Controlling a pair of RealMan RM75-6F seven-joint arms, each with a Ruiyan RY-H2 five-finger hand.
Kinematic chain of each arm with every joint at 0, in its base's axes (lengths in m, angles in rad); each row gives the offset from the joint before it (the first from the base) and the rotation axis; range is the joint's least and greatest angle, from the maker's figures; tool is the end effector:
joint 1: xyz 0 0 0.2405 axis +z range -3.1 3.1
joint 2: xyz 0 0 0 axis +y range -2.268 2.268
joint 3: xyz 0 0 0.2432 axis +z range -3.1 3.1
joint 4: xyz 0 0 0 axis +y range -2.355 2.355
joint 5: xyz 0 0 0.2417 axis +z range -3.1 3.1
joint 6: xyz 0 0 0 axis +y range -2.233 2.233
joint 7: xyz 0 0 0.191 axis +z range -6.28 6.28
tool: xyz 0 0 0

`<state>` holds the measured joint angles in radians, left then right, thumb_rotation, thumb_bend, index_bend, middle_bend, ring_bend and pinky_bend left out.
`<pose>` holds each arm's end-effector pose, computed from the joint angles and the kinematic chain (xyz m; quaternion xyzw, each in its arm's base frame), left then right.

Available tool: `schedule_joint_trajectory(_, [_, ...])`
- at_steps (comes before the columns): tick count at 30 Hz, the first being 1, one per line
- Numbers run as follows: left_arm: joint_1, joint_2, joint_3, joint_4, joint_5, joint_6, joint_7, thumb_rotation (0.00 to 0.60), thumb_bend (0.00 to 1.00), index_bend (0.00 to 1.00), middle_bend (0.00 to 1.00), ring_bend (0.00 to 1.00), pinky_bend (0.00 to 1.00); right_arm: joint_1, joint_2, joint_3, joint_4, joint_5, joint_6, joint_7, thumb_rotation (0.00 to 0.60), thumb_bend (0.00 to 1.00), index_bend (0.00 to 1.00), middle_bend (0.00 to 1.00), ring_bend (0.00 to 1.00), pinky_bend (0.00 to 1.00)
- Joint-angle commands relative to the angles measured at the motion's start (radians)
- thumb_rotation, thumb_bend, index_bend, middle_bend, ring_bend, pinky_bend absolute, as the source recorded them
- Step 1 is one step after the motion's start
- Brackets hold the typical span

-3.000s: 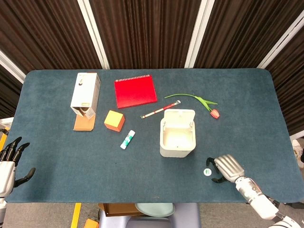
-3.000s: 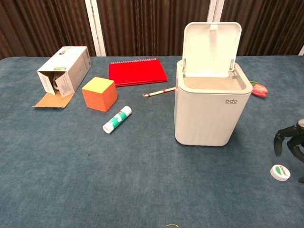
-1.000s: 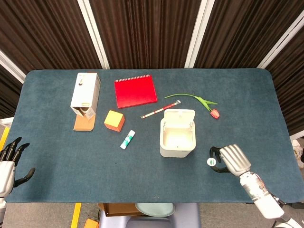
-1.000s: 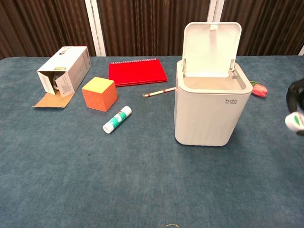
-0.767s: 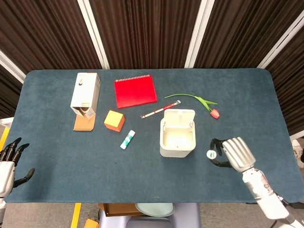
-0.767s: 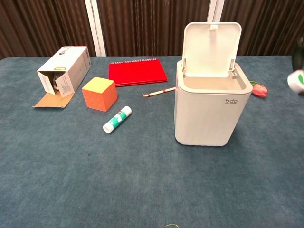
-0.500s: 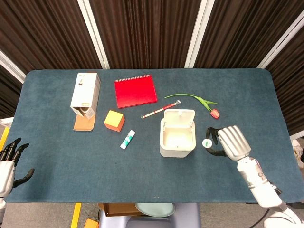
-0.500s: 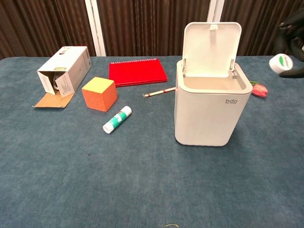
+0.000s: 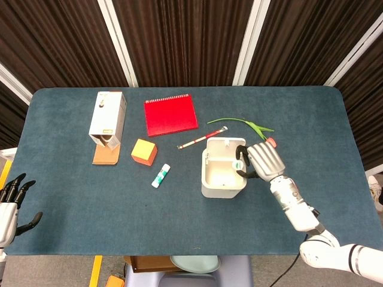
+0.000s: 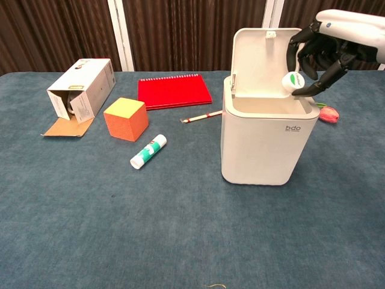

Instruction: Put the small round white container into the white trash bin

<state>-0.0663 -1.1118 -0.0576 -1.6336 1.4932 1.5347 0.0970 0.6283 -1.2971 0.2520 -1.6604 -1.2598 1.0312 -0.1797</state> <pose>-0.3083 0.2252 0.1348 -0.5924 -0.3536 -0.3749 0.6192 -0.1297 -0.3867 0.0292 0.6993 -0.3651 0.4421 0.4268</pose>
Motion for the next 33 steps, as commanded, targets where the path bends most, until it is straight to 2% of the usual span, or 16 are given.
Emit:
schedule_joint_trajectory(1, [0.001,0.001,0.000,0.000,0.001,0.001,0.000,0.600,0.27,0.18,0.06,0.11,0.23,0.007,-0.006,0.001,0.003,0.002,-0.001,0.002,0.600,0.29,0.68,0.82,0.85,1.00])
schedule_joint_trajectory(7, [-0.001,0.000,0.002,-0.001,0.003,-0.002,0.004,0.600,0.27,0.18,0.06,0.11,0.23,0.017,-0.017,-0.007,0.014,0.016,-0.010,0.001,0.600,0.29,0.67,0.82,0.85,1.00])
schedule_joint_trajectory(9, [-0.002,-0.001,0.003,-0.001,0.003,-0.004,0.007,0.600,0.27,0.18,0.06,0.11,0.23,0.019,-0.021,-0.008,0.020,0.021,-0.014,0.008,0.600,0.24,0.65,0.82,0.85,1.00])
schedule_joint_trajectory(11, [-0.002,-0.001,0.003,-0.003,0.003,-0.004,0.009,0.600,0.27,0.18,0.06,0.11,0.23,0.019,-0.024,-0.013,0.021,0.023,-0.020,0.024,0.600,0.14,0.59,0.82,0.85,1.00])
schedule_joint_trajectory(13, [-0.002,-0.001,0.003,-0.003,0.003,-0.004,0.010,0.600,0.27,0.18,0.06,0.11,0.23,0.018,-0.020,-0.019,0.015,0.013,-0.023,0.045,0.600,0.09,0.54,0.82,0.85,1.00])
schedule_joint_trajectory(17, [-0.002,0.000,0.002,-0.004,0.000,-0.006,0.010,0.600,0.27,0.18,0.06,0.11,0.23,0.005,-0.005,-0.028,-0.003,-0.028,0.006,0.069,0.600,0.06,0.43,0.82,0.85,1.00])
schedule_joint_trajectory(20, [-0.002,0.000,0.003,-0.003,0.002,-0.005,0.011,0.600,0.27,0.18,0.06,0.11,0.23,-0.013,0.015,-0.033,-0.029,-0.067,0.050,0.080,0.600,0.05,0.39,0.82,0.85,1.00])
schedule_joint_trajectory(24, [-0.003,-0.001,0.005,-0.005,0.004,-0.007,0.015,0.600,0.27,0.18,0.06,0.11,0.23,-0.050,0.057,-0.043,-0.087,-0.125,0.128,0.074,0.600,0.05,0.40,0.82,0.85,1.00])
schedule_joint_trajectory(28, [-0.004,-0.002,0.005,-0.005,0.003,-0.009,0.019,0.600,0.27,0.18,0.06,0.11,0.23,-0.114,0.109,-0.068,-0.147,-0.200,0.246,0.005,0.600,0.05,0.43,0.82,0.85,1.00])
schedule_joint_trajectory(33, [-0.004,-0.002,0.005,-0.008,0.002,-0.009,0.022,0.600,0.27,0.18,0.06,0.11,0.23,-0.223,0.169,-0.129,-0.200,-0.284,0.388,-0.041,0.600,0.06,0.50,0.82,0.84,1.00])
